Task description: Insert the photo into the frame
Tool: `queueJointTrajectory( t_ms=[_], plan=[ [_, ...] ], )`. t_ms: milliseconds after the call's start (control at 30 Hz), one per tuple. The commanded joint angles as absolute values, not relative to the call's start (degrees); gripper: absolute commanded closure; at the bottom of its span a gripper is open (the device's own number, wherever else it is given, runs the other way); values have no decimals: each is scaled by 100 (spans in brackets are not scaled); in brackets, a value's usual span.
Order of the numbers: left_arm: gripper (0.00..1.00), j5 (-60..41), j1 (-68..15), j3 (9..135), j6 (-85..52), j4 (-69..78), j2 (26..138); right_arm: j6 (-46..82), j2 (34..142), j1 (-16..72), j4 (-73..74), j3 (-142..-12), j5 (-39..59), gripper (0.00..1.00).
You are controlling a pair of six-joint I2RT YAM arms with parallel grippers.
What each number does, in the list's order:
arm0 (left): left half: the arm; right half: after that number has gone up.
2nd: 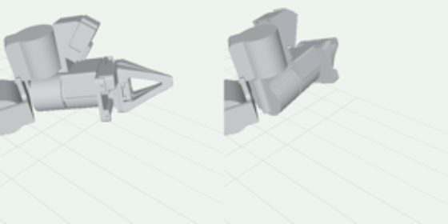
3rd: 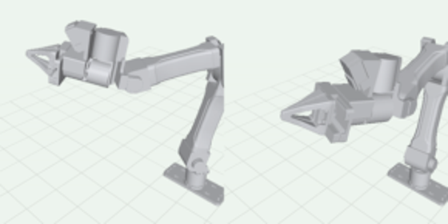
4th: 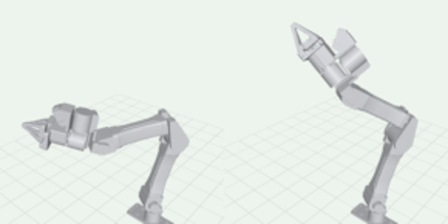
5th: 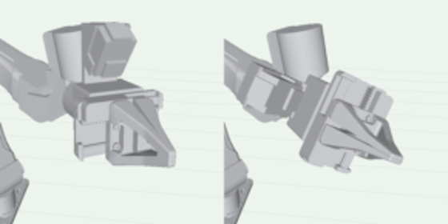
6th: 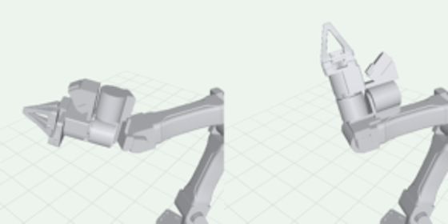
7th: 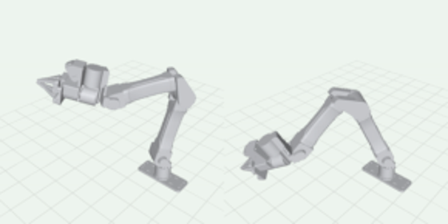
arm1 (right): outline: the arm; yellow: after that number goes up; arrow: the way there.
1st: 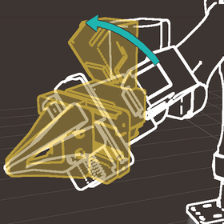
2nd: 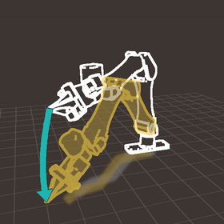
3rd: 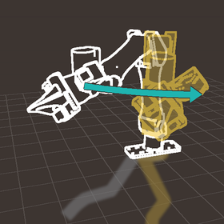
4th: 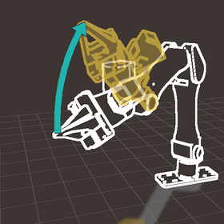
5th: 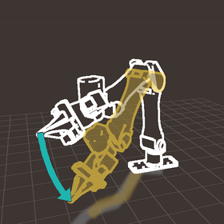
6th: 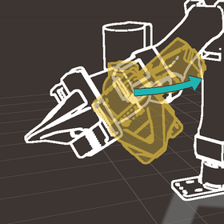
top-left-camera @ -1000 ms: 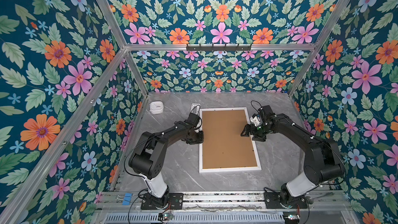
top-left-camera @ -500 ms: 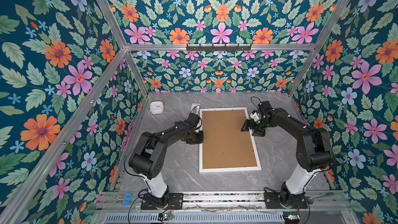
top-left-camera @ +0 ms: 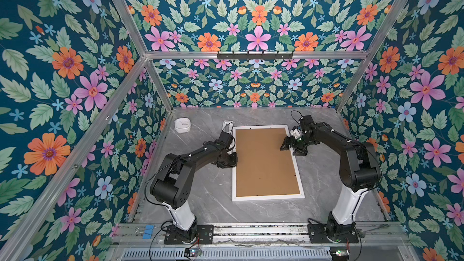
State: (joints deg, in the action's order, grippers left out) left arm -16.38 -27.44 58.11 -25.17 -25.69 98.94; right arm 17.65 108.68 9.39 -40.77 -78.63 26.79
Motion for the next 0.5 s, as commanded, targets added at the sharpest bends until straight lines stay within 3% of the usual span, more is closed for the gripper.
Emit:
queueJointTrajectory(
  t_ms=[0,467],
  plan=[
    [77,-1230,-2758,5722,-2373,-3107,9978,1688,11008,923,-4143,-8018,2665,15],
    [77,-1279,-2753,5660,-2399,-3059,9993,1637,11353,923,-4095,-8266,2898,16]
  ],
)
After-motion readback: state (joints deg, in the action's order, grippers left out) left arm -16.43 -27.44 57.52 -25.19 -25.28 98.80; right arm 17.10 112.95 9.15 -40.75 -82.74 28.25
